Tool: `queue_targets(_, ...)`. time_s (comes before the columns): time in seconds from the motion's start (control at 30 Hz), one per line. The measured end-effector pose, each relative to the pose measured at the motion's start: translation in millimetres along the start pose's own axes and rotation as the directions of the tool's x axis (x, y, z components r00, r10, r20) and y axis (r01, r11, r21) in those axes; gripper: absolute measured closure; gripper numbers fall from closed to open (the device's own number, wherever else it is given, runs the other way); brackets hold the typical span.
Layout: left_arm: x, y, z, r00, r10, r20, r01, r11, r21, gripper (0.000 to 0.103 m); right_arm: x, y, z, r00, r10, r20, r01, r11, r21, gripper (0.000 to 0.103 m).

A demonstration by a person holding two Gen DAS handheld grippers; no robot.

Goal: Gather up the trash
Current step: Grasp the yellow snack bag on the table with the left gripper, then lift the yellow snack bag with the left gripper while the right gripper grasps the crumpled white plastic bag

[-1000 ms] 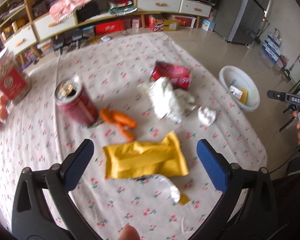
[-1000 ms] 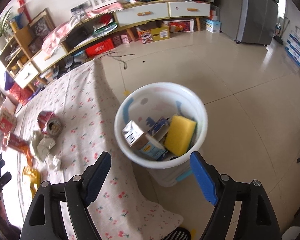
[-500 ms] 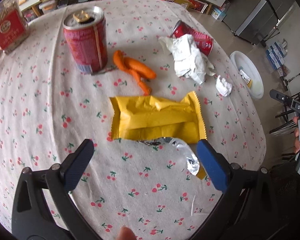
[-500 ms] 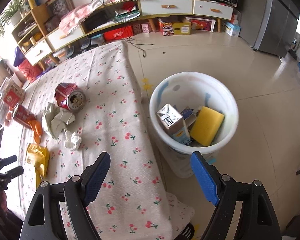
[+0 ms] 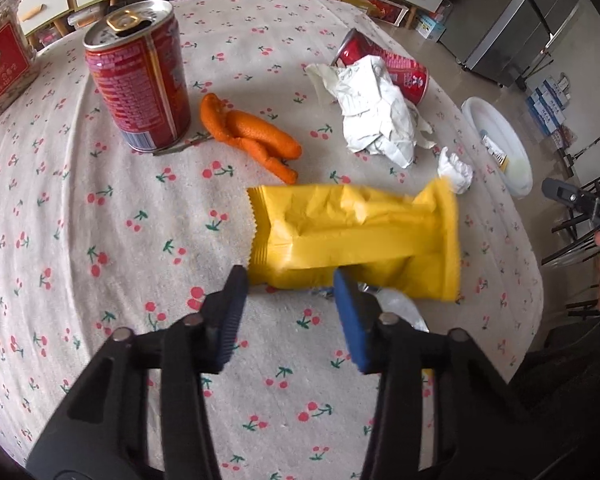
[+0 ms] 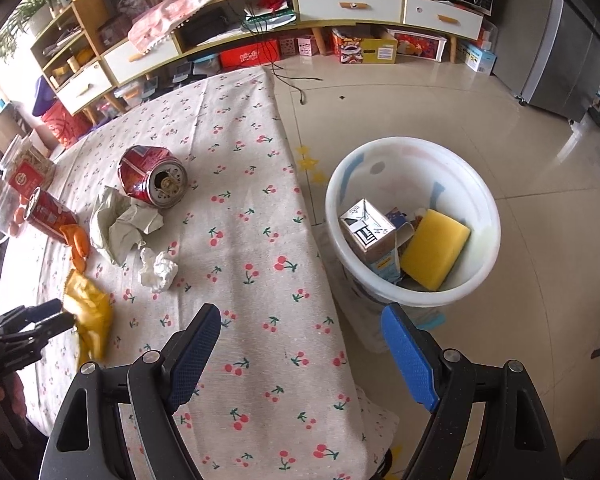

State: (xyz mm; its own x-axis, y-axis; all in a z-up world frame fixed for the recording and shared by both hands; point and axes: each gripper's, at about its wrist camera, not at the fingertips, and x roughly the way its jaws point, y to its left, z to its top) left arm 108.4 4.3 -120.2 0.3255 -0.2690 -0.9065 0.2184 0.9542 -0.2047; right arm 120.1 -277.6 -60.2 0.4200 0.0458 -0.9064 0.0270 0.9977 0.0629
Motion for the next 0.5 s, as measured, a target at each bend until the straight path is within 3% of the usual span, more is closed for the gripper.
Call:
queue_targets(0.07,1,-2,0,1.0,0.026,0.009,-0.027,0.999,0.018,0.069,1,3,0,1.0,0.0,-0.001,0.0,1.0,-0.002,0.019)
queue_targets(0.17,2,-1,1,0.999,0.037,0.012,-0.037,0.999,0.014,0.091,3,8,1,1.0,0.001,-0.004,-0.001,1.0,-0.01,0.019)
queue_targets(0.3,1,5,3,1.0,0.017,0.015,-0.017,1.0,-0.005,0.103,6,15,1,1.0,0.0,-0.01,0.0,1.0,-0.023,0.019)
queue_targets(0.5,-18,8,0,0.999,-0.019,0.048,0.019,1.0,-0.006,0.103,7,19,2,1.0,-0.001,-0.008,0.0,0.999,-0.033,0.019)
